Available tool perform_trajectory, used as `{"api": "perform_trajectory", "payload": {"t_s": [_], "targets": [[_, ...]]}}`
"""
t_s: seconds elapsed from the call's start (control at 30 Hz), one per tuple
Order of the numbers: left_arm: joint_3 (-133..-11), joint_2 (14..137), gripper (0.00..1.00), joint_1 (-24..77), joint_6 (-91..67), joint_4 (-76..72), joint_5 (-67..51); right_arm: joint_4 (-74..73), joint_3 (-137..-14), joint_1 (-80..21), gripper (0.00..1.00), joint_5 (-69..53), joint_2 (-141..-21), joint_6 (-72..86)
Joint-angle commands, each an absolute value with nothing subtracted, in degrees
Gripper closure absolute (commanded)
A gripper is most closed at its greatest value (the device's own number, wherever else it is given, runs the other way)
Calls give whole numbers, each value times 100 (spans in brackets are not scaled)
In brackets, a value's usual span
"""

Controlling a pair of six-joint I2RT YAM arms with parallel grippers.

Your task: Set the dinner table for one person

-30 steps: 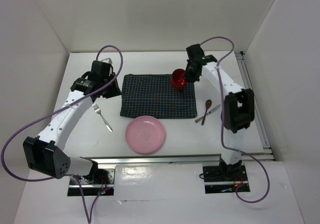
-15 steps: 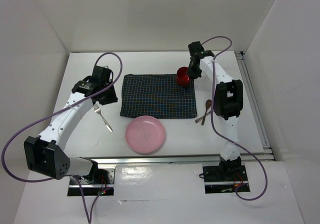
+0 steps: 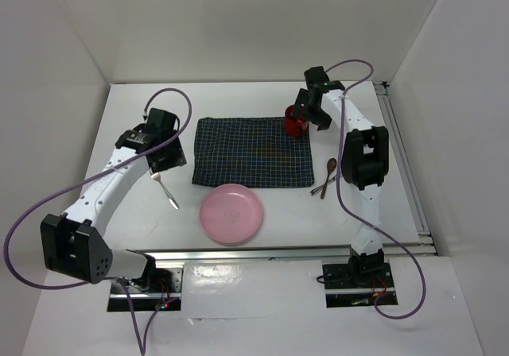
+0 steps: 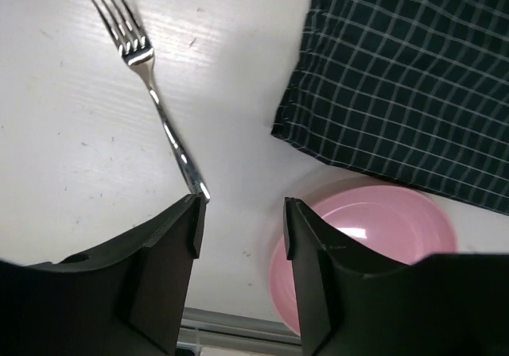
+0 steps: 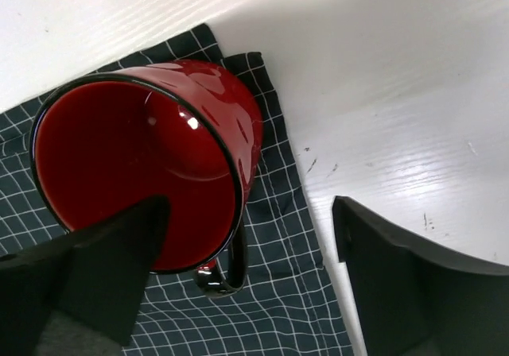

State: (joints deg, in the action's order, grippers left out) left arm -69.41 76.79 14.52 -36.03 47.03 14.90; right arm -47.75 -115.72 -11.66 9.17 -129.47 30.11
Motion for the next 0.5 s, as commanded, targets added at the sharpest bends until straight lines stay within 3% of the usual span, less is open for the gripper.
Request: {"api": "perform_trajectory", "payload": {"t_s": [0.0,0.4,0.47], "targets": [[-6645,7979,39,1196,-3797,4764,1547,-4632,-11742,-1213,2,905,-12508,2919],[-6319,9411,36,105,-4087,4184,994,-4219,-10479,-1213,0,782,-10574,2522],[-6319,9614,40,1,-4148,4035,828,-4167,-10240,-1213,0,721,-10276,2522]]}}
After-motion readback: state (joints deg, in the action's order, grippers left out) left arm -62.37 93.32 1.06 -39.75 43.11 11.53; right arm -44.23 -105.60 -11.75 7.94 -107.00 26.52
